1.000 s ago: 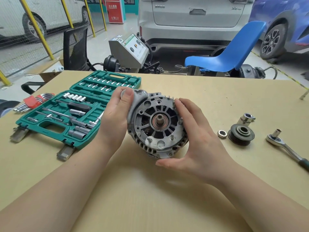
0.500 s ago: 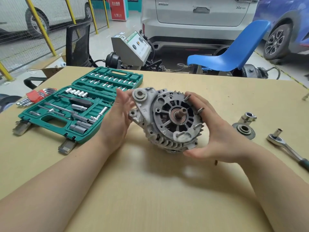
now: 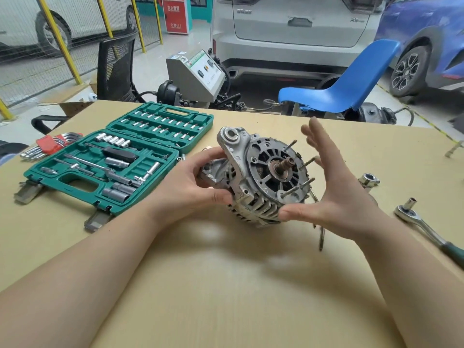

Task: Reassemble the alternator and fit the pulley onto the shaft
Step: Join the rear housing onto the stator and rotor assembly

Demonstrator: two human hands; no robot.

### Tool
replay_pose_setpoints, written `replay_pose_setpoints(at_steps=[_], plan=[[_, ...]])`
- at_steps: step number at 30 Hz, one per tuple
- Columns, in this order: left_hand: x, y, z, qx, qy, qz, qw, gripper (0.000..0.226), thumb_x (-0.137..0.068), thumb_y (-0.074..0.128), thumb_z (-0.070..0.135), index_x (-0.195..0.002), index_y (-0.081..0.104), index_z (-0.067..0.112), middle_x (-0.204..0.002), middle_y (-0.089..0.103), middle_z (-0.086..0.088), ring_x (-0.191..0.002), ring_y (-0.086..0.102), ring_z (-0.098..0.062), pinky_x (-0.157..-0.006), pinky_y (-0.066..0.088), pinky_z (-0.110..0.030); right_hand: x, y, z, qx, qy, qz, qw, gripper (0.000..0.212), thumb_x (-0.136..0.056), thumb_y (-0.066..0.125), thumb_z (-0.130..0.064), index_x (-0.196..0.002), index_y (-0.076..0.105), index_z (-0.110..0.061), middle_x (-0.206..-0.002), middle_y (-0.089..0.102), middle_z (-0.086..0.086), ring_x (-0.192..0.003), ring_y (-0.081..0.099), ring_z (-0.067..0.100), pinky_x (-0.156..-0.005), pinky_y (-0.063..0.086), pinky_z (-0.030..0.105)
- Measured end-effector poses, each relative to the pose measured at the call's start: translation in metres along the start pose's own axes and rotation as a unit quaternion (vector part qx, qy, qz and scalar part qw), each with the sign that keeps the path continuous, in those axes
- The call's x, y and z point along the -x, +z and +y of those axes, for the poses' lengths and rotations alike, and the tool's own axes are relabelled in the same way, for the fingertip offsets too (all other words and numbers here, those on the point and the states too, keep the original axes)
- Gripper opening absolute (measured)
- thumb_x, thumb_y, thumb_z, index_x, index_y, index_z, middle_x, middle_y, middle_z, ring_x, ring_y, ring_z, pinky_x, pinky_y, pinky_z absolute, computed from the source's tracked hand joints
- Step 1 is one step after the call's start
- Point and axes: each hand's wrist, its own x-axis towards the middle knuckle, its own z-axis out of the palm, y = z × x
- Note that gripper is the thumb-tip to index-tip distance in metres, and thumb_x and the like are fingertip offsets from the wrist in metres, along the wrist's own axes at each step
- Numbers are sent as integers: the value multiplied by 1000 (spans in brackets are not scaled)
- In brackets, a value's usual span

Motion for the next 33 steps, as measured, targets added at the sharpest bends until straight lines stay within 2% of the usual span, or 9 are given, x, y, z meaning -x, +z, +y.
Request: replay_pose_setpoints(at_steps=[3, 6, 8, 10, 15, 22, 25, 29, 33], plan=[[0, 2, 4, -13, -1, 4, 1000, 91, -68, 101, 16, -149, 62, 11, -140, 71, -11, -122, 73, -34, -105, 58, -55, 0, 7, -8, 1, -23, 16, 1000, 127, -60, 85, -71, -162, 18, -37, -165, 23, -14, -153, 24, 6, -120, 30, 26], [-2, 0, 7, -3, -14, -2, 1000, 87, -68, 94, 4, -149, 62, 8, -137, 73, -11, -116, 75, -29, -97, 63, -47, 0, 13, -10, 24, -31, -7, 999, 111, -61, 89, -64, -156, 36, -38, -163, 21, -12, -149, 24, -3, -108, 27, 2], [-3, 0, 8, -1, -19, -2, 1000, 89, -67, 94, 1, -149, 61, 7, -134, 74, -10, -110, 76, -26, -94, 64, -43, 1, 15, -11, 27, -27, 2, 999, 103, -61, 91, -57, -151, 43, -39, -160, 24, -10, -143, 29, -10, -103, 26, -3], [-3, 3, 8, -10, -15, 3, 1000, 90, -66, 92, -2, -149, 60, 6, -135, 73, -14, -112, 75, -30, -97, 61, -46, 1, 17, -13, 30, -18, 18, 999, 100, -60, 90, -55, -148, 46, -39, -155, 29, -9, -138, 33, -12, -102, 28, -2], [-6, 9, 6, -21, 1, 18, 1000, 94, -62, 94, -2, -149, 59, 3, -142, 68, -21, -130, 66, -42, -111, 52, -64, 2, 21, -18, 26, 3, 45, 999, 97, -58, 90, -55, -145, 50, -38, -147, 39, -6, -134, 43, -4, -104, 32, 3], [-6, 9, 5, -36, -2, 39, 999, 95, -61, 95, 4, -149, 60, 5, -139, 70, -18, -120, 70, -30, -111, 54, -62, 4, 30, -22, 30, 11, 80, 996, 95, -60, 91, -55, -143, 51, -34, -139, 45, -5, -128, 47, -5, -98, 33, 0], [-6, 8, 5, -38, -2, 36, 999, 95, -62, 95, 3, -149, 59, 3, -139, 69, -20, -122, 70, -34, -111, 53, -63, 5, 30, -24, 28, 16, 79, 996, 95, -59, 90, -57, -143, 51, -34, -139, 45, -6, -128, 47, -6, -98, 33, -1], [-6, 7, 6, -44, 2, 32, 999, 96, -62, 98, 8, -150, 59, 3, -140, 69, -19, -129, 68, -38, -113, 52, -62, 7, 32, -28, 48, 33, 92, 994, 96, -58, 85, -68, -142, 51, -37, -137, 45, -11, -127, 47, -7, -98, 33, -1], [-6, 6, 6, -56, 3, 35, 998, 93, -63, 95, 5, -150, 60, 5, -140, 70, -15, -129, 69, -34, -114, 53, -59, 8, 38, -34, 69, 61, 118, 989, 96, -56, 79, -80, -138, 50, -42, -135, 45, -13, -123, 48, -8, -99, 35, 1]])
